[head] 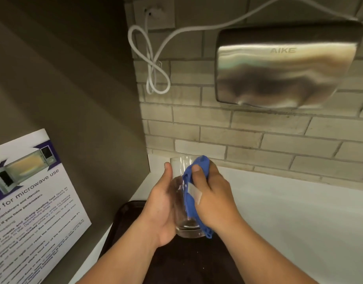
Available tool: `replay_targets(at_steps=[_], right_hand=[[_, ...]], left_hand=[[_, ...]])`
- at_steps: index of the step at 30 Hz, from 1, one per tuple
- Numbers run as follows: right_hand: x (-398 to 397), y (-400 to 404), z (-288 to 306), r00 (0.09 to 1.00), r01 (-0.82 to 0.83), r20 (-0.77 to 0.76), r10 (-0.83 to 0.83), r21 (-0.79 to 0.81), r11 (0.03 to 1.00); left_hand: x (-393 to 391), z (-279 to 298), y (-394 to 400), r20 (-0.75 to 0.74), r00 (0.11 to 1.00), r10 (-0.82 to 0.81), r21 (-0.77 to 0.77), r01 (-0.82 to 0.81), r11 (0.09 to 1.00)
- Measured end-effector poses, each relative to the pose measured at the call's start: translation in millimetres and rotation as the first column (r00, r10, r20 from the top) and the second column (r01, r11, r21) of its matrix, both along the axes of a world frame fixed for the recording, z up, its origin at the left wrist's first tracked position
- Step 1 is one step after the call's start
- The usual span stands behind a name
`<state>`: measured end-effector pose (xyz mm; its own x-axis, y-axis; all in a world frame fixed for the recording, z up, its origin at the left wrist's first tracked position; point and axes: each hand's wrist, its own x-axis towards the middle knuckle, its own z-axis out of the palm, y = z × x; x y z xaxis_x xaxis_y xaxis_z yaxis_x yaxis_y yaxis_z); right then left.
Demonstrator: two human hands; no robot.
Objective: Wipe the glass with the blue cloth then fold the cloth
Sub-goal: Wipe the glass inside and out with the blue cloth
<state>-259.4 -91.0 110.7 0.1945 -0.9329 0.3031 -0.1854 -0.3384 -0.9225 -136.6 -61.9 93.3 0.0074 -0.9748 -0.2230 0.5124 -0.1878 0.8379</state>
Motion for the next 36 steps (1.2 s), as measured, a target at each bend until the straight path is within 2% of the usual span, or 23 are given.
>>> replay_targets(at_steps=[3, 7, 8, 9, 11, 13, 16, 18, 21, 23, 24, 25, 26, 29, 30, 31, 32, 34, 36], right_hand=[[7.4, 1.6, -10.2, 1.000, -0.001, 0.027, 0.001, 0.002, 1.000], [0.2, -10.0, -11.5, 0.994, 0.005, 0.104, -0.036, 0.286, 0.958], [-4.0, -7.6, -14.0, 0.995, -0.004, 0.092, -0.027, 0.315, 0.949], [-7.2, -2.9, -19.3, 0.999, -0.006, 0.044, -0.007, 0.290, 0.957], [-8.3, 14.4, -30.2, 0.997, -0.020, -0.068, 0.029, 0.131, 0.991], [-2.1, 30.7, -36.5, 0.985, -0.047, -0.165, 0.042, -0.024, 0.999], [6.6, 34.2, -27.9, 0.973, 0.003, -0.227, -0.043, -0.172, 0.985], [7.8, 24.2, -16.6, 0.979, 0.034, -0.190, -0.069, -0.180, 0.983], [5.9, 0.2, -2.1, 0.998, 0.052, -0.022, -0.052, -0.004, 0.999], [1.0, -9.4, -4.5, 0.993, 0.028, 0.103, -0.054, 0.241, 0.970], [-2.5, -6.7, -7.3, 0.990, -0.022, 0.138, -0.027, 0.339, 0.941], [-5.5, -2.0, -11.6, 0.992, -0.052, 0.129, 0.004, 0.368, 0.928], [-6.8, 4.4, -16.3, 0.996, -0.064, 0.077, 0.041, 0.331, 0.942], [-3.3, 26.3, -25.6, 0.981, -0.139, -0.131, 0.143, 0.041, 0.990], [-0.5, 27.8, -26.1, 0.968, -0.144, -0.212, 0.134, -0.034, 0.989], [1.4, 26.1, -22.5, 0.966, -0.139, -0.227, 0.121, -0.062, 0.988], [3.3, 22.7, -15.2, 0.978, -0.122, -0.173, 0.115, -0.029, 0.992], [3.9, 10.8, -4.2, 0.993, -0.111, 0.056, 0.104, 0.137, 0.984], [3.5, -2.0, -6.2, 0.969, -0.122, 0.246, 0.032, 0.358, 0.926]], left_hand=[[-8.0, -2.8, 2.7, -0.018, 1.000, 0.019, -0.013, -0.019, 1.000], [-4.6, -1.8, 1.2, -0.067, 0.997, 0.025, -0.016, -0.026, 1.000], [-1.0, -0.2, -0.4, -0.101, 0.995, 0.021, -0.021, -0.023, 1.000], [2.7, 0.5, -3.1, -0.131, 0.991, 0.032, -0.025, -0.035, 0.999], [8.2, 1.3, -11.2, -0.115, 0.986, 0.121, 0.002, -0.122, 0.993], [10.1, 1.9, -17.4, 0.056, 0.974, 0.218, 0.038, -0.220, 0.975], [9.0, -3.9, -12.1, 0.220, 0.952, 0.212, 0.025, -0.222, 0.975], [2.7, -5.0, -6.5, 0.142, 0.983, 0.116, 0.072, -0.127, 0.989], [-1.2, -5.7, -1.5, 0.040, 0.999, 0.016, -0.025, -0.015, 1.000], [-3.3, -1.5, -1.4, 0.016, 1.000, -0.010, -0.080, 0.011, 0.997], [-2.7, 0.1, -1.9, -0.017, 1.000, -0.013, -0.089, 0.011, 0.996], [-1.5, 0.8, -3.4, -0.061, 0.998, -0.009, -0.086, 0.003, 0.996], [0.2, -0.3, -4.0, -0.090, 0.996, 0.008, -0.077, -0.014, 0.997], [1.8, -2.8, -4.8, -0.085, 0.996, 0.009, -0.060, -0.014, 0.998], [0.8, -3.5, -3.8, -0.080, 0.997, -0.009, -0.065, 0.003, 0.998], [-1.5, -2.7, -2.6, -0.078, 0.997, -0.015, -0.083, 0.008, 0.997], [-3.7, -3.0, -2.3, -0.057, 0.998, 0.004, -0.118, -0.011, 0.993], [-5.5, -4.7, -4.7, 0.028, 0.995, 0.099, -0.231, -0.090, 0.969], [-4.4, -3.1, -8.3, 0.145, 0.962, 0.229, -0.428, -0.148, 0.891]])
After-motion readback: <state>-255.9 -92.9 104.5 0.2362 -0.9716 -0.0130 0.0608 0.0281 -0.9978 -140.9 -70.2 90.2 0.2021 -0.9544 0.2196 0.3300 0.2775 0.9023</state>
